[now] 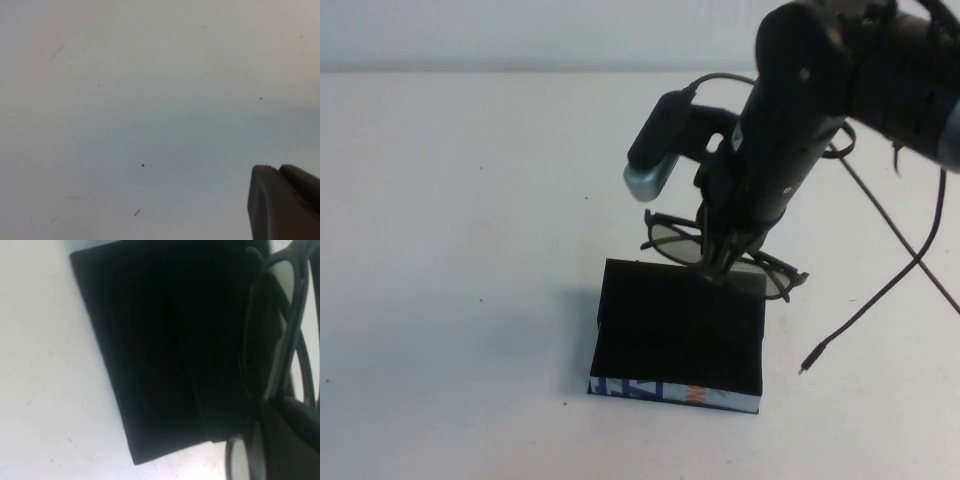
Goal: Take glasses out of glasses case
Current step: Place the glasses on the table
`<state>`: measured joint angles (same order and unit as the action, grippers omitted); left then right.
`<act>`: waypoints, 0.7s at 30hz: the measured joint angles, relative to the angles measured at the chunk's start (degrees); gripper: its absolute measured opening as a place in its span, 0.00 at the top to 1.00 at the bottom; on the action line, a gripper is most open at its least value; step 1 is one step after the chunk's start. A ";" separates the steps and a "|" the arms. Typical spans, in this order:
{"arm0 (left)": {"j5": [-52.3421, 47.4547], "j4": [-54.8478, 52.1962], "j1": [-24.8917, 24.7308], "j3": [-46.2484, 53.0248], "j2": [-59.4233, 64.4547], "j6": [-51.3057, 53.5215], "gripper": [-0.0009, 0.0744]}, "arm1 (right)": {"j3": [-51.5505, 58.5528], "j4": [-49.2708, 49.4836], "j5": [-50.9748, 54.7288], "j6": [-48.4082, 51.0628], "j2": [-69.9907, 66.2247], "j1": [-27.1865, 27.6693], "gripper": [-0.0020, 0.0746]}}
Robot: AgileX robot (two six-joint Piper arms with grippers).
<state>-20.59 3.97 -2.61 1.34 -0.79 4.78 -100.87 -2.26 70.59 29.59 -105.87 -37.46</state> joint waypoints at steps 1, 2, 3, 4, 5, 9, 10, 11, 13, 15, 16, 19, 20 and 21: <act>0.00 0.00 0.00 0.00 0.00 0.00 0.99 | 0.00 1.17 0.00 -0.62 0.69 1.26 0.97; 0.00 0.00 0.00 0.00 0.00 0.00 0.99 | 0.00 2.59 0.08 -1.27 1.34 2.35 0.97; 0.00 0.00 0.00 0.00 0.00 0.00 0.99 | 0.00 4.26 0.20 -2.18 2.02 3.82 0.97; 0.00 0.00 0.00 0.00 0.00 0.00 0.99 | 0.00 6.27 0.24 -3.09 2.70 5.35 0.97; 0.00 0.00 0.00 0.00 0.00 0.00 0.99 | 0.00 7.84 0.24 -3.74 3.21 6.94 0.97; 0.00 0.00 0.00 0.00 0.00 0.00 0.99 | 1.09 12.61 0.28 -6.70 6.20 12.09 0.97; 0.00 0.00 0.00 0.00 0.00 0.00 0.99 | 2.01 13.02 0.28 -7.12 7.10 13.18 0.97; 0.00 0.00 0.00 0.00 0.00 0.00 0.99 | 2.95 13.17 0.28 -7.73 8.05 14.00 0.97; 0.00 0.00 0.00 0.00 0.00 0.00 0.99 | 6.05 13.42 0.28 -8.94 9.95 15.82 0.97; 0.00 0.00 0.00 0.00 0.00 0.00 0.99 | 9.83 13.55 0.28 -10.12 11.51 17.37 0.97; 0.00 0.00 0.00 0.00 0.00 0.00 0.99 | 11.90 13.66 0.28 -10.69 12.39 18.05 0.97; 0.00 0.00 0.00 0.00 0.00 0.00 0.99 | 17.94 13.96 -2.09 -12.81 14.99 19.79 0.97; 0.00 0.00 0.00 0.00 0.00 0.00 0.99 | 19.65 14.11 -3.41 -13.59 15.79 20.27 0.97; 0.00 0.00 0.00 0.00 0.00 0.00 0.99 | 21.77 14.55 -5.17 -14.42 16.79 20.88 0.97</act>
<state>-20.59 3.97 -2.61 1.34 -0.79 4.78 -79.10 12.29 65.41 15.16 -89.09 -16.58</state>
